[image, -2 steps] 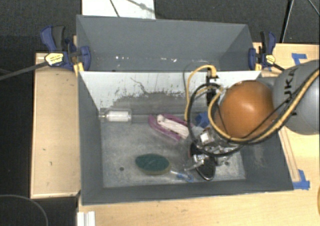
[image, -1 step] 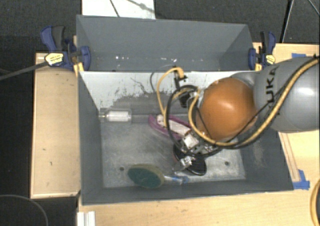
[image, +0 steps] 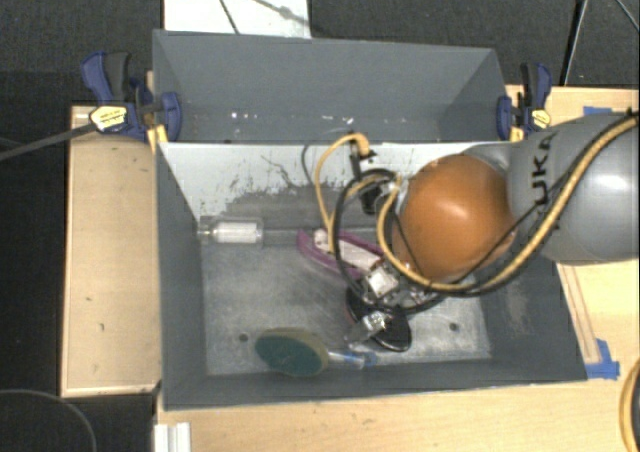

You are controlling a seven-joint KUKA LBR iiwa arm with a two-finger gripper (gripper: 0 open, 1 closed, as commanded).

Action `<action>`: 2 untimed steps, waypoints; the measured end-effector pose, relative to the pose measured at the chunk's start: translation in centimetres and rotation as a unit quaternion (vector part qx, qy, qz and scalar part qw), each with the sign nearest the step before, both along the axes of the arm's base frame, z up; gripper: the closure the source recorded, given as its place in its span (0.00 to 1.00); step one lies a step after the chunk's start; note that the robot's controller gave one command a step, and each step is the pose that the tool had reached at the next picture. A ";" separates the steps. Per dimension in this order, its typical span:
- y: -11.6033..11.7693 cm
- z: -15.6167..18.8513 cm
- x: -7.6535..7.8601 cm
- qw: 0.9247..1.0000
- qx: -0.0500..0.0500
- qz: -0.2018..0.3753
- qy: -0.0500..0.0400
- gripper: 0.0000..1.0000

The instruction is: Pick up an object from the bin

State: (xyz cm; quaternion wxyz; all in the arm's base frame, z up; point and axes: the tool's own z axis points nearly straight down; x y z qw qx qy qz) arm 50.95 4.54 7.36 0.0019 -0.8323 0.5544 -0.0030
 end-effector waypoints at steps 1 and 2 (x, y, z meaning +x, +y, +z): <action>0.1 2.7 0.0 1.000 0.001 -0.004 0.002 1.00; 0.2 7.1 0.1 1.000 0.001 -0.007 0.002 1.00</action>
Offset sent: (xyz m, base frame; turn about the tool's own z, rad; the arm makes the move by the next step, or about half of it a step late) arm 0.0000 0.0001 0.0257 0.0000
